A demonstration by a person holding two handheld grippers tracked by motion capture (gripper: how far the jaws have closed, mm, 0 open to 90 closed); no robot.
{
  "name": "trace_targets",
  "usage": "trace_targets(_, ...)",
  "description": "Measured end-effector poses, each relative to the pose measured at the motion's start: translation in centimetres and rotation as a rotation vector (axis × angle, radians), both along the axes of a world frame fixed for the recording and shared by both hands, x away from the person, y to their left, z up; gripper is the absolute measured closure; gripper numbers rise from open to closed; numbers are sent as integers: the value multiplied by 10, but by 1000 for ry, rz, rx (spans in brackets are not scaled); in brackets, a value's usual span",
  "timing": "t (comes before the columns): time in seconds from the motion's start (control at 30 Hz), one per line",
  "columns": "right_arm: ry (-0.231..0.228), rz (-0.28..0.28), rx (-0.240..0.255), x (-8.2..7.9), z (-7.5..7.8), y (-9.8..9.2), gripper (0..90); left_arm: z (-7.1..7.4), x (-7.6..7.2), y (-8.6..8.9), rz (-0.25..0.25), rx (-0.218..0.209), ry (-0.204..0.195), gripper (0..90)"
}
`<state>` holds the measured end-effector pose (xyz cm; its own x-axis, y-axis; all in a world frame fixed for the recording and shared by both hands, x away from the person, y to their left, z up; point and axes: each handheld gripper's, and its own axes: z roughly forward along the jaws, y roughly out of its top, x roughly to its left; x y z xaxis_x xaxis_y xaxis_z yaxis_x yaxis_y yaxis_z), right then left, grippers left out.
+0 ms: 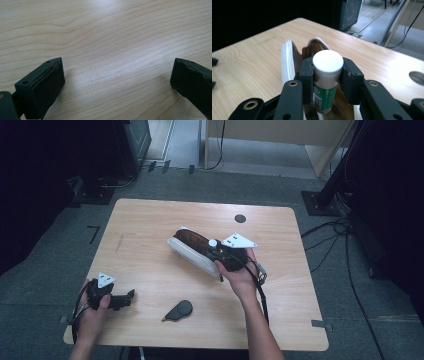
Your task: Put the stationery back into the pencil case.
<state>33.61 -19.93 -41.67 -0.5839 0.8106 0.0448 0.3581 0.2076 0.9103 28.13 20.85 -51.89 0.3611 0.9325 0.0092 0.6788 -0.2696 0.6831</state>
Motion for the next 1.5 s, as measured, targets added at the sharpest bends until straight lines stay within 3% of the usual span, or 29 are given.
trace_targets(0.23,33,33,-42,-2,-9,-9,655,0,0,0,-1,1,1,0)
trace_targets(0.63,123,80,-109,7,-31,-5,655,0,0,0,0,0,0,0)
trace_targets(0.83,140,88,-91,14,-35,-3,656,0,0,0,0,0,0,0)
trace_targets(1.1,145,92,-114,24,-35,11,655,0,0,0,0,0,0,0)
trace_targets(1.5,183,92,-99,40,-40,24,652,0,0,0,0,-1,1,0)
